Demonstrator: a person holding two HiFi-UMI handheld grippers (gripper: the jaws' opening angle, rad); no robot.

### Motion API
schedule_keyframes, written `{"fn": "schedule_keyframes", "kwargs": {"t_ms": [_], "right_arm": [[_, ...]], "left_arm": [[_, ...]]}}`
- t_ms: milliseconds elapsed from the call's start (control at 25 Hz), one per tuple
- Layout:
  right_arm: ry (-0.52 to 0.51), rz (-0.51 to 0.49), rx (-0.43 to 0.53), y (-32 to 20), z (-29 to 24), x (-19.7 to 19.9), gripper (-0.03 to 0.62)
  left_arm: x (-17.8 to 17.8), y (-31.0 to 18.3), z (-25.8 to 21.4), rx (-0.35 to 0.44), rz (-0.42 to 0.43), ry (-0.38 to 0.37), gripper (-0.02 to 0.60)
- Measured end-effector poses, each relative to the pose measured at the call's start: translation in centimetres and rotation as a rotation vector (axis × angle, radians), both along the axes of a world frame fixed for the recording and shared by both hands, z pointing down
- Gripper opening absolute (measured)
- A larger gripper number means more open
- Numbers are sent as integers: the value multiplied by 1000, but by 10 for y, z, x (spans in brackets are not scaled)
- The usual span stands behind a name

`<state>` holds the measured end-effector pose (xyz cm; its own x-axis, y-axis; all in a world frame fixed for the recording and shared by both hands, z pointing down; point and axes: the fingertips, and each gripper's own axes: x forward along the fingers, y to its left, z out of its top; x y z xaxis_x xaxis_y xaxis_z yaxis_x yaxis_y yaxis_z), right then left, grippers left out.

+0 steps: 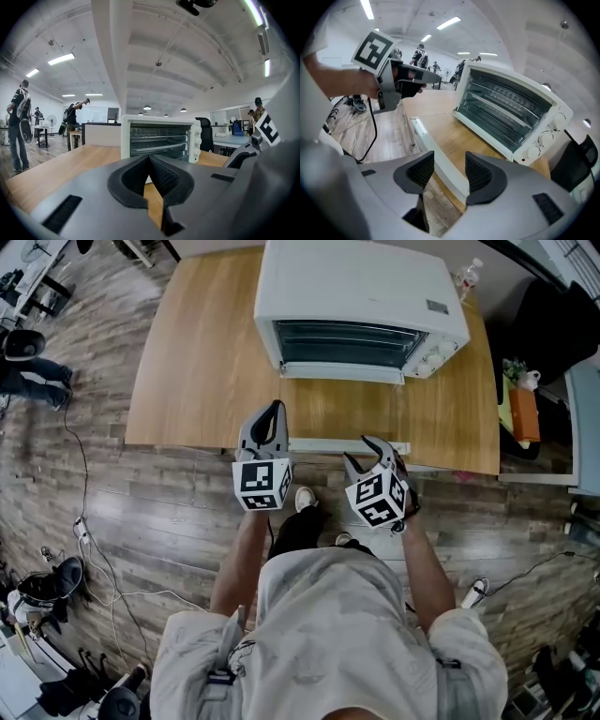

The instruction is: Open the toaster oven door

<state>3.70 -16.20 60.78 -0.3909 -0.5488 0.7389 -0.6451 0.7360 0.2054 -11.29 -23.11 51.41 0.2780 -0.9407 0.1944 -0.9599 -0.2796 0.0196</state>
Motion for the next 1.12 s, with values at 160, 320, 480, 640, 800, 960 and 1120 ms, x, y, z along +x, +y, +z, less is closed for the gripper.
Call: {"fn": "schedule_keyframes", "kwargs": {"t_ms": [160,320,480,640,800,960,1120], "right_arm": [[-81,87,3,-19,-16,6,221],[-107,148,38,-42,-30,12,219],[-131,202,78,-60,-44,15,216],[-163,252,121,-78,-59,18,215],[-192,295,162,-92,-73,17,213],[-216,334,206,-104,-85,20,212],[-213,360,252,-109,-98,29,212]], "left_arm": [[1,-14,-2,8,27,6,6],[-3,-28,-5,15,48,11,6],[-12,-39,-11,28,63,15,6],[-19,-52,-14,44,74,21,6],[-25,-60,-20,60,96,26,6],[-34,-66,-26,74,108,21,6],[-40,-66,-32,85,112,21,6]]}}
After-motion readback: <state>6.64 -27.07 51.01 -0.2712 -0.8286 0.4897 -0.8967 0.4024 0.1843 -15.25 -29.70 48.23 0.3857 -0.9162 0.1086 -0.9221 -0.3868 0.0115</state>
